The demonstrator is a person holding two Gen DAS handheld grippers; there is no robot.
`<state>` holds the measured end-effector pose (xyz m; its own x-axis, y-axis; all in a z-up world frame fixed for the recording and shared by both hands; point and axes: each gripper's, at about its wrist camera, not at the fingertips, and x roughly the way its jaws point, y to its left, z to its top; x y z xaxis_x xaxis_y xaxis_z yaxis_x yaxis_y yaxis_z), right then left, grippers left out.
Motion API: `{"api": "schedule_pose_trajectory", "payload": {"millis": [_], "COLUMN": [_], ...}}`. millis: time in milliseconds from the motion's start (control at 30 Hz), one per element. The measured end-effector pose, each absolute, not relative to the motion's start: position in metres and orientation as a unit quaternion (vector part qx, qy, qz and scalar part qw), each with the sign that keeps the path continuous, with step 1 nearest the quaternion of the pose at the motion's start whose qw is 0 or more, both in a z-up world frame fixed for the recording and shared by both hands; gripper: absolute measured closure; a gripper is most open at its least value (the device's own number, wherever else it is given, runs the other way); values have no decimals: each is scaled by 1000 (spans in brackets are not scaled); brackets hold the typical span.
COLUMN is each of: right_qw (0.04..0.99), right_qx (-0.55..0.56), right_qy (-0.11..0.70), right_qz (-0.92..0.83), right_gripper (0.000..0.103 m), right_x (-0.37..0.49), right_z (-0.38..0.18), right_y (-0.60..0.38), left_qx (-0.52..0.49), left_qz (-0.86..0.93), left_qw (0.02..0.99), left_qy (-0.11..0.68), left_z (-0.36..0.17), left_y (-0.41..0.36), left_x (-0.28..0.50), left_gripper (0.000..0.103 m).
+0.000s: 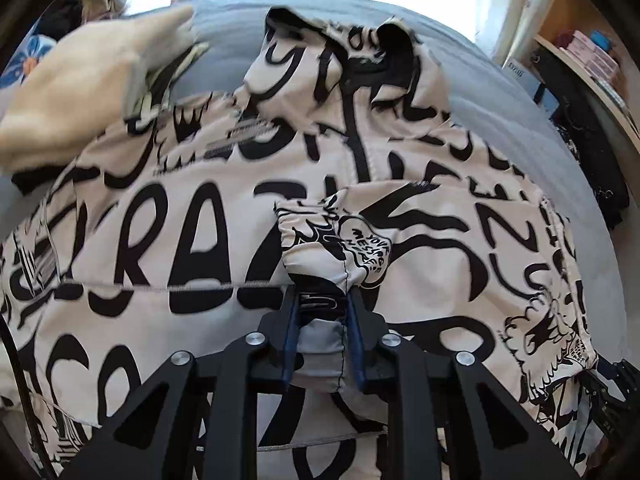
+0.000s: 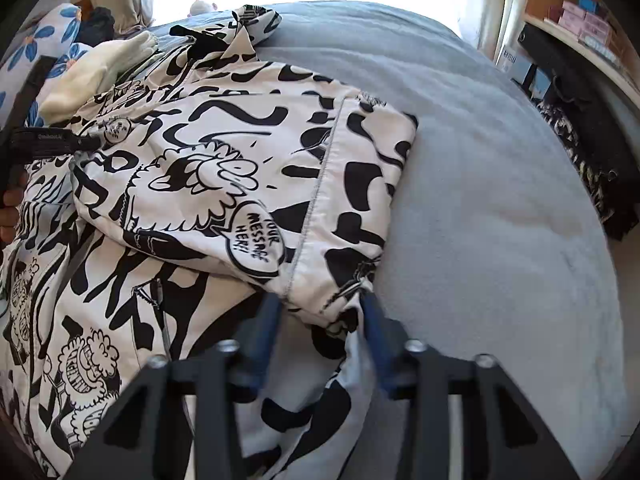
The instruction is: Fold large clothes
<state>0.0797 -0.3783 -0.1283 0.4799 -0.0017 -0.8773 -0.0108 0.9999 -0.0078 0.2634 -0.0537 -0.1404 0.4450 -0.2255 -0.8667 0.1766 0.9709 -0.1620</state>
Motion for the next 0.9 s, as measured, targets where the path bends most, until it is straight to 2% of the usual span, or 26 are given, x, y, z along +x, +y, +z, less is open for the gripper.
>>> {"api": "schedule_pose_trajectory", "payload": {"millis": [167, 267, 333, 367, 400, 433, 500, 700, 767, 900], "right_qw": [860, 851, 855, 858, 859, 861, 864, 845, 834, 820], "right_qx": [47, 31, 49, 77, 101, 131, 176, 246, 259, 264], "right_qy": [507, 524, 517, 507, 500, 488, 467, 475, 486, 505], "right_qz": [-6, 0, 12, 27, 40, 53, 62, 5, -18, -60], "right_gripper": [70, 66, 61, 54, 46, 43, 36, 35, 35, 35], "right_x": [71, 71, 71, 72, 74, 78, 93, 176, 201, 235], "right_z": [-137, -140, -127, -118, -113, -106, -96, -119, -134, -160], "right_y": [-394, -386, -389, -394, -399, -406, -420, -455, -465, -479], "left_qx": [-14, -1, -15, -25, -34, -41, -46, -62, -59, -51], "left_qz": [-131, -116, -122, -130, -135, -137, -133, -121, -115, -121], "left_qw": [855, 837, 835, 833, 832, 833, 841, 833, 833, 835], "left_qy": [502, 534, 536, 537, 537, 534, 523, 536, 538, 534], "left_z": [-143, -167, -169, -167, -165, -162, -157, -166, -170, -170], "left_y": [-60, -60, -53, -48, -45, -41, -36, -36, -39, -48], "left_x": [261, 265, 264, 265, 266, 267, 270, 298, 306, 317], "left_gripper": [83, 74, 65, 61, 49, 38, 35, 35, 42, 72]}}
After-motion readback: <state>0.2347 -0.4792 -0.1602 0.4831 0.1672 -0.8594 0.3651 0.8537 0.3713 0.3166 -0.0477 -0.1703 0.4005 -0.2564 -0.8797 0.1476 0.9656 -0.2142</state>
